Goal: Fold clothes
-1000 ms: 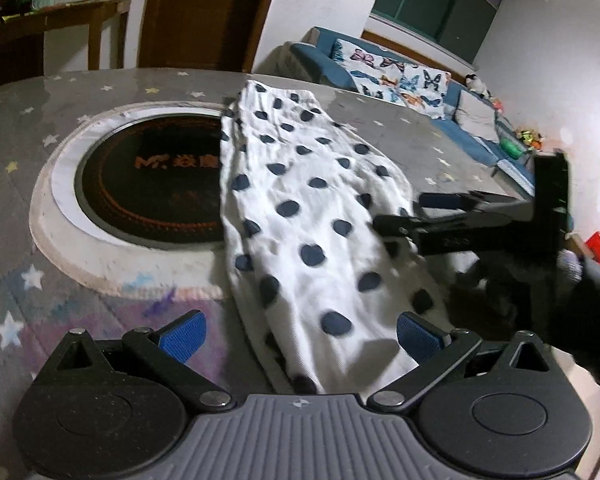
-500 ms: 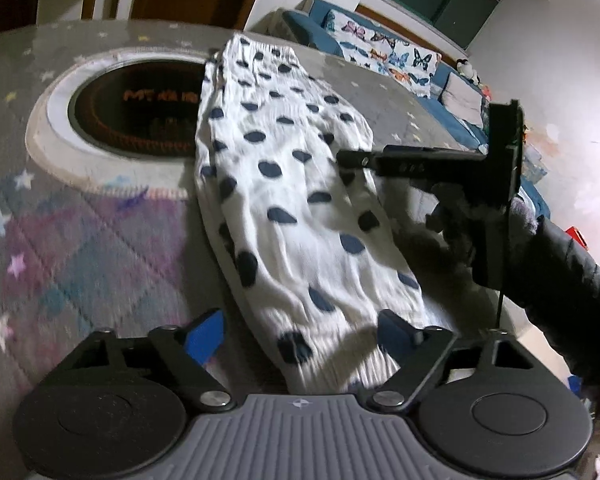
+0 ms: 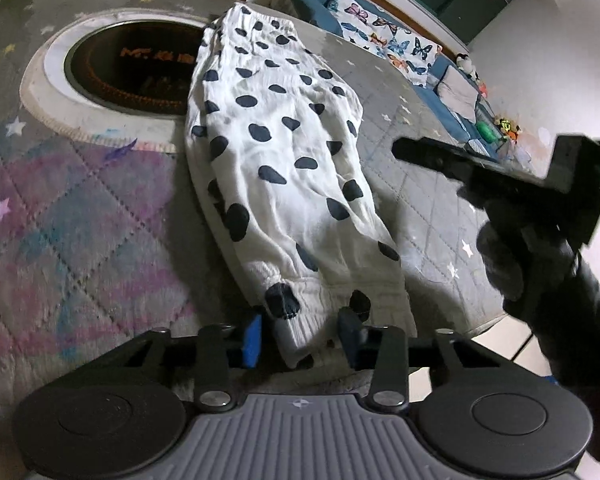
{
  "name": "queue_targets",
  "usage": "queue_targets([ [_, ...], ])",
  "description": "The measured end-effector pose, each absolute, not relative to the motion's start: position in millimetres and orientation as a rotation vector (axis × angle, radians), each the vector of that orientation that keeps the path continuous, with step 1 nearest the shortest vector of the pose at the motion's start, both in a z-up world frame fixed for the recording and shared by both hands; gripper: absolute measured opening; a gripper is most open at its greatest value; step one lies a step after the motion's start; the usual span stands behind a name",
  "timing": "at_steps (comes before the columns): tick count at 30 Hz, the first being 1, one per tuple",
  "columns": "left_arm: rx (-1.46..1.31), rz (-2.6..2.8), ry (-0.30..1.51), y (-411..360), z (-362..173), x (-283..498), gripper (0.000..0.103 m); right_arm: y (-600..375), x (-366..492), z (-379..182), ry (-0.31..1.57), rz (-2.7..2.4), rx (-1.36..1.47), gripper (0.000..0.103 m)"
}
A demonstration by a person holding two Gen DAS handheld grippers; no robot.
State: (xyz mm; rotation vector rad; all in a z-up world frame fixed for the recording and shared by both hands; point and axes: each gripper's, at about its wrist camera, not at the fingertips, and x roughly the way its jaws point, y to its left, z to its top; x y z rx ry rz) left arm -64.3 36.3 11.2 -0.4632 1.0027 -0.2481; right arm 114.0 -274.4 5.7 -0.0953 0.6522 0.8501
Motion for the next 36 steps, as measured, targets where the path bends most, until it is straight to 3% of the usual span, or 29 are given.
queue_targets([
  [10,-0.41,-0.29,0.983,43.5,23.9,-63.1,0.033,-267.0,143.8,12.2,0.67,0.82,-0.071,0.103],
  [11,-0.402,-0.286,0.97,45.5,27.3,-62.7,0.035,-265.1,152.4,13.4,0.673,0.817,-0.059,0.103],
  [13,-0.384,-0.275,0.944,49.4,33.9,-61.5,0.049,-259.8,166.6,14.5,0.677,0.809,-0.045,0.103],
  [22,-0.368,-0.224,0.883,55.4,42.3,-17.8,0.055,-212.5,250.9,6.6,0.713,0.781,-0.084,0.102],
  [36,-0.348,-0.226,0.936,43.4,20.3,53.8,0.061,-149.3,382.9,-28.0,0.79,0.752,-0.118,0.088],
])
